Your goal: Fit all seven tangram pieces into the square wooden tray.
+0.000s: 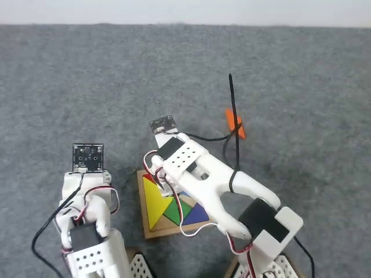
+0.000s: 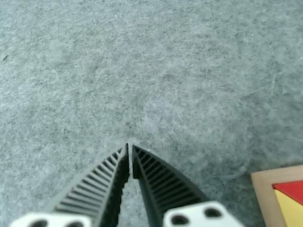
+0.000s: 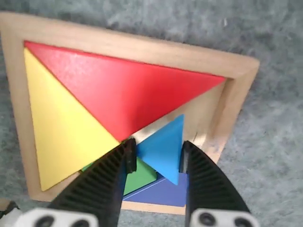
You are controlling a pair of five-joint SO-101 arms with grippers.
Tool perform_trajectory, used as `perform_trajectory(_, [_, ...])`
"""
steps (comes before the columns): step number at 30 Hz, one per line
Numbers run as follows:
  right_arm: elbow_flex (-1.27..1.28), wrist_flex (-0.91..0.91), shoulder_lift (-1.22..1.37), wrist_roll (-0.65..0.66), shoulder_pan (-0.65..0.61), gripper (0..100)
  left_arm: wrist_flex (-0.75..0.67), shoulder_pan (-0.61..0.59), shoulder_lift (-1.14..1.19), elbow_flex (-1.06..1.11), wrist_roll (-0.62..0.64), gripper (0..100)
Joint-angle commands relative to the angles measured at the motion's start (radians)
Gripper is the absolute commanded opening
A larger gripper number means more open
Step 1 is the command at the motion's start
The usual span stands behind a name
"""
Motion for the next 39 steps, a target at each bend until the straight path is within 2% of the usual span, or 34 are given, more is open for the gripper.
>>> perform_trajectory(1, [-0.054,0.002,-0.013,-0.044,-0.033,12.3,0.006,0.0,-0.02,-0.002,-0.009,2])
perform_trajectory(7, [-0.054,0.004,-0.013,-0.043,-0.085,13.9,0.006,0.0,-0.02,-0.002,-0.009,2])
perform_trajectory(13, [-0.049,0.024,-0.013,-0.046,-0.058,27.1,0.006,0.0,-0.02,-0.002,-0.009,2])
perform_trajectory(21, [-0.052,0.039,-0.024,-0.04,-0.058,26.7,0.006,0.0,-0.02,-0.002,-0.009,2])
perform_trajectory(26, [-0.091,0.14,-0.024,-0.017,-0.038,26.7,0.006,0.0,-0.02,-0.002,-0.009,2])
perform_trajectory(33, [-0.264,0.352,-0.025,0.258,0.189,26.6,0.006,-0.002,-0.02,-0.002,-0.009,2])
perform_trajectory(36, [-0.315,0.36,-0.025,0.382,0.334,26.6,0.008,-0.002,-0.02,-0.002,-0.009,2])
perform_trajectory(39, [-0.362,0.317,-0.024,0.442,0.461,26.6,0.008,-0.003,-0.02,-0.002,-0.009,2])
